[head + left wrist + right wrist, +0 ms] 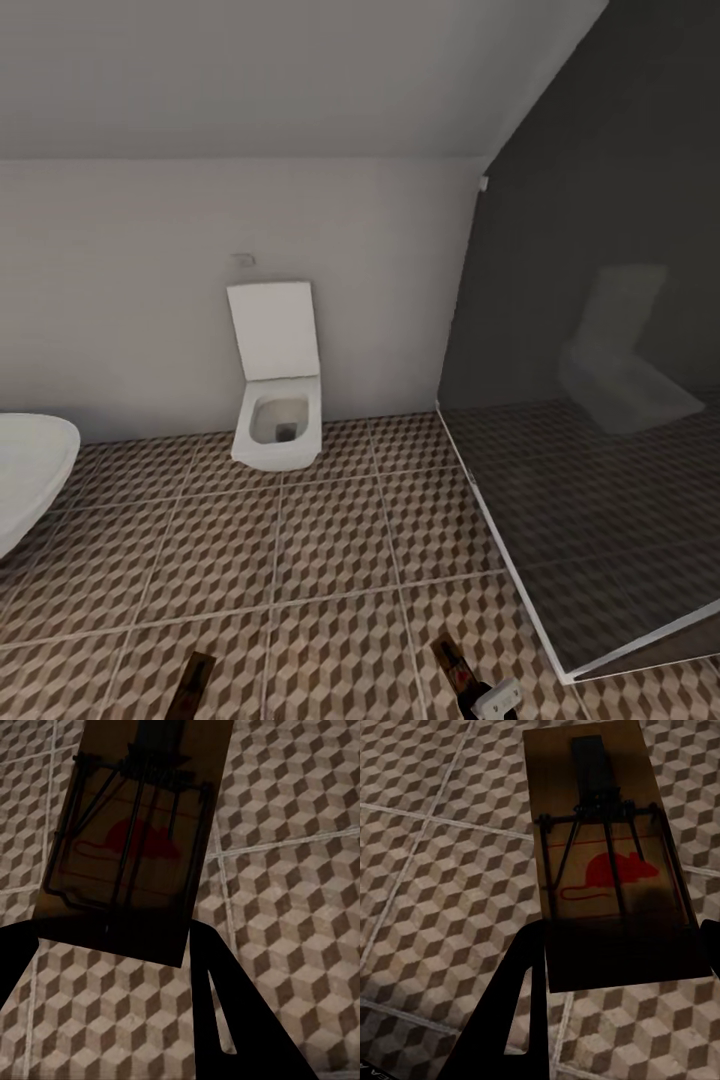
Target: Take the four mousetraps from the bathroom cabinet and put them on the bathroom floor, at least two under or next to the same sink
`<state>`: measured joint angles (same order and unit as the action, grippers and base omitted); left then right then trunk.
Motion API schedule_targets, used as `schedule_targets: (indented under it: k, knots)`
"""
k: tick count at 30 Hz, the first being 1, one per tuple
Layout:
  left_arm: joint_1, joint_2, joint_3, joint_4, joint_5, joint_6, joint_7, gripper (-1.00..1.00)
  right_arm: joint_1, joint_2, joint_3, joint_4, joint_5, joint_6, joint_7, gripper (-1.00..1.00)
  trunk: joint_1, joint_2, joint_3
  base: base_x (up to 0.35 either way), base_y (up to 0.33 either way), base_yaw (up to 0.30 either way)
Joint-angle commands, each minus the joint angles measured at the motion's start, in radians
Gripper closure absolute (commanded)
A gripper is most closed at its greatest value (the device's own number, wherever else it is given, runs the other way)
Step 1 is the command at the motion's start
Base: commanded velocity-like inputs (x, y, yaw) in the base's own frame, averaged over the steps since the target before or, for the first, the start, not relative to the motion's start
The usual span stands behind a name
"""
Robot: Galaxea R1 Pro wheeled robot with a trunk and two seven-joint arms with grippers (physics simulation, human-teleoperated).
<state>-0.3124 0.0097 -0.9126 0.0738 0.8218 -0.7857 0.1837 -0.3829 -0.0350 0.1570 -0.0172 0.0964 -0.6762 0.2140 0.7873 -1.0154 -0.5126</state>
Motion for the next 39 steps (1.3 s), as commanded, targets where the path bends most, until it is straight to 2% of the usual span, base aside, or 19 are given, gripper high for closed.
schedule_targets:
  k: [1,14,22,39]
  knots:
    - [-0.001,0.0,-0.006,0.001,-0.009,-0.001,0.014,1.0,-0.001,-0.001,-0.001,0.0,0.006,-0.003,-0.001,1.0,0.0,-0.001,-0.001,0.0,0.018,0.024]
    - [-0.001,0.0,-0.006,0.001,-0.009,-0.001,0.014,1.0,-0.001,-0.002,-0.001,0.0,0.006,-0.003,-0.001,1.0,0.0,-0.001,-0.001,0.0,0.193,0.005]
    - [-0.001,0.0,-0.006,0.001,-0.009,-0.001,0.014,1.0,0.0,0.0,-0.001,0.0,0.006,-0.003,-0.002,1.0,0.0,-0.001,-0.001,0.0,0.043,0.012]
    - [-0.001,0.0,-0.006,0.001,-0.009,-0.001,0.014,1.0,-0.001,0.0,-0.001,0.0,0.006,-0.003,-0.002,1.0,0.0,-0.001,-0.001,0.0,0.001,0.257]
